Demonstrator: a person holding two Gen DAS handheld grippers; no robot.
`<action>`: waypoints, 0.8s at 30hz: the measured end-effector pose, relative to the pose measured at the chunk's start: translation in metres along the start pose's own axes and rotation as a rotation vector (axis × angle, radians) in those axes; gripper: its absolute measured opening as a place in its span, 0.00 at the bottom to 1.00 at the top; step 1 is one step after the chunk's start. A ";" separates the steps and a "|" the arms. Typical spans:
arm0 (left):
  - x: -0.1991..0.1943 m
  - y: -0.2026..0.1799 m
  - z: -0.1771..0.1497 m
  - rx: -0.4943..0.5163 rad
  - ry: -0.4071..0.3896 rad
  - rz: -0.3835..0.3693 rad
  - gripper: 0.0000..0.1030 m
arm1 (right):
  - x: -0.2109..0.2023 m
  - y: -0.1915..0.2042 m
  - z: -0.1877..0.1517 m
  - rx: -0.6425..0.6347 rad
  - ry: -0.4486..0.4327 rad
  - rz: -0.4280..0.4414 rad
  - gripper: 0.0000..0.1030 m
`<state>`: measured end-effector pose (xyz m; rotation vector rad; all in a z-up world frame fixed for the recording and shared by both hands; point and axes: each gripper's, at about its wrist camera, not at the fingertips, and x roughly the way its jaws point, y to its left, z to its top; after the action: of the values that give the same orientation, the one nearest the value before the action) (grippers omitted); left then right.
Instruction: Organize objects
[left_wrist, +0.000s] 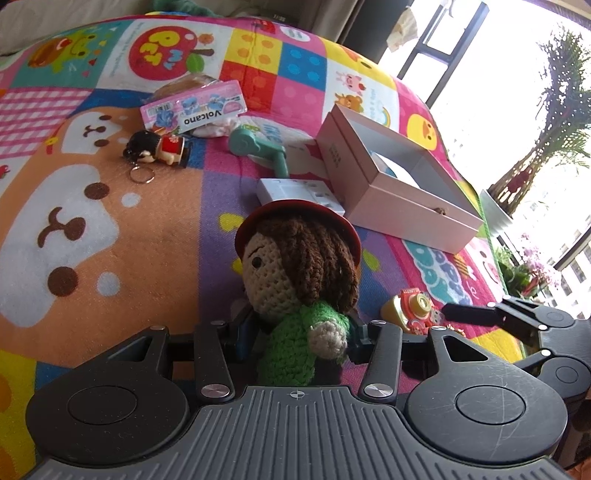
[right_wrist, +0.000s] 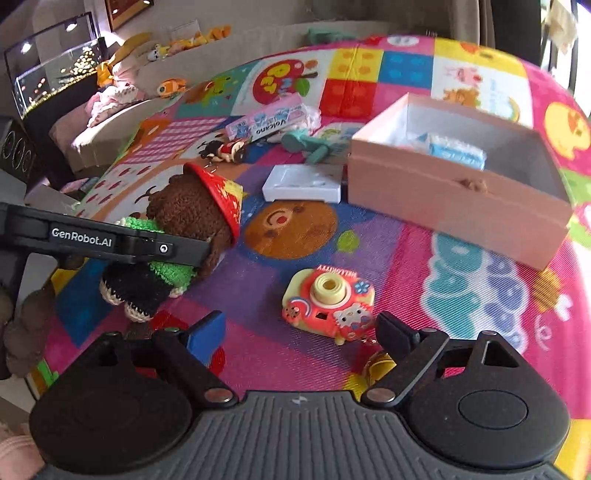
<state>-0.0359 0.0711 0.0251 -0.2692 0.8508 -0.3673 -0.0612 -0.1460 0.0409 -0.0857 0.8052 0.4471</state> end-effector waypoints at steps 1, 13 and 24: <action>0.000 0.000 0.000 -0.001 -0.001 0.000 0.50 | 0.000 0.001 0.001 -0.003 -0.011 -0.019 0.86; -0.005 -0.003 -0.002 0.004 -0.001 0.023 0.49 | 0.010 -0.005 0.009 0.030 0.007 -0.072 0.56; -0.011 -0.082 0.075 0.126 -0.077 -0.114 0.46 | -0.105 -0.058 0.011 0.113 -0.302 -0.184 0.56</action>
<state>-0.0013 0.0082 0.1104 -0.2144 0.7357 -0.5120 -0.0930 -0.2334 0.1179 0.0133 0.5183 0.2317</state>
